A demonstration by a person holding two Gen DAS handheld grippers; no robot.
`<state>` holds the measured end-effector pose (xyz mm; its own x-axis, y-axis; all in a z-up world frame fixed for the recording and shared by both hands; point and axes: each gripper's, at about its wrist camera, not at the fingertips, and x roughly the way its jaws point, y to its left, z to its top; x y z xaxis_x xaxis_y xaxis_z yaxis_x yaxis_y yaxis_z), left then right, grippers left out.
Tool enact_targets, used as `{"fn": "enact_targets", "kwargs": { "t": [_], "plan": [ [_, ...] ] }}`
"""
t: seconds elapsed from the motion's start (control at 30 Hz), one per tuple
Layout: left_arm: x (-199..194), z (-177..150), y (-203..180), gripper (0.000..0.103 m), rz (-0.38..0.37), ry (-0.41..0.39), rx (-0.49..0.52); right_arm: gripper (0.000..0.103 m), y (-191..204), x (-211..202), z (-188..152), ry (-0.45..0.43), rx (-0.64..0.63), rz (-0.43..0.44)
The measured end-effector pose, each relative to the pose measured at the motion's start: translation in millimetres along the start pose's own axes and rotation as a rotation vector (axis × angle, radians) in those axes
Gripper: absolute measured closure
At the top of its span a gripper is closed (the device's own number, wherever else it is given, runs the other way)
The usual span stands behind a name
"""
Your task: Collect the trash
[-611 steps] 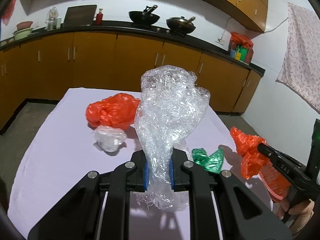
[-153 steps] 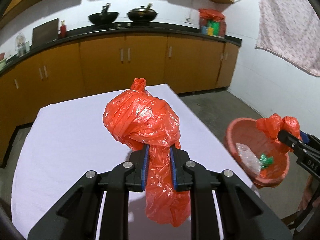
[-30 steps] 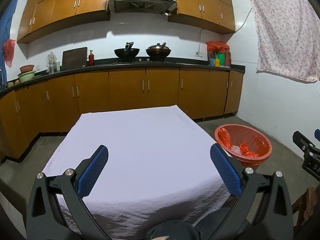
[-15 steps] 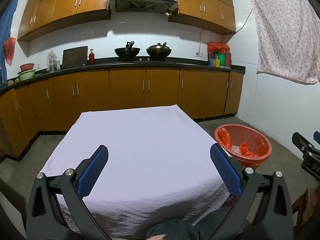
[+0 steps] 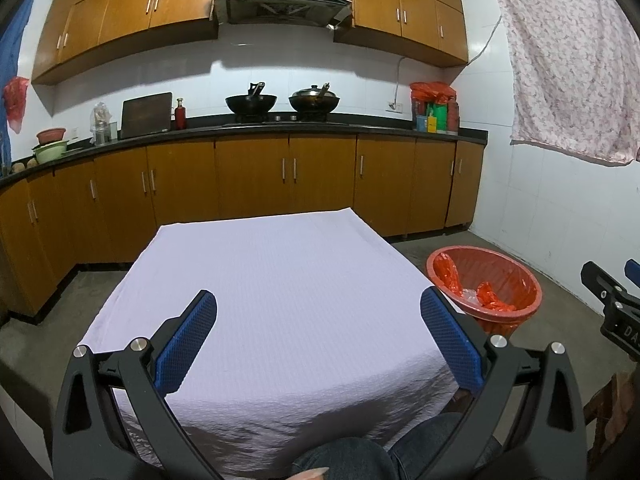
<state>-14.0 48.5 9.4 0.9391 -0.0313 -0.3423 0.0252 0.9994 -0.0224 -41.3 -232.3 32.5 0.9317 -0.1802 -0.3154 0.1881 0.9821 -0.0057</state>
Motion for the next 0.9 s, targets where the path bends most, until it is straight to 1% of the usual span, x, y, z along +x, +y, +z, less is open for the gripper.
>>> {"fn": "enact_targets", "kwargs": {
  "t": [0.9],
  "plan": [
    [-0.8, 0.9, -0.9, 0.002, -0.004, -0.001, 0.000, 0.004, 1.3, 1.2, -0.7, 0.002, 0.000, 0.003]
  ]
}}
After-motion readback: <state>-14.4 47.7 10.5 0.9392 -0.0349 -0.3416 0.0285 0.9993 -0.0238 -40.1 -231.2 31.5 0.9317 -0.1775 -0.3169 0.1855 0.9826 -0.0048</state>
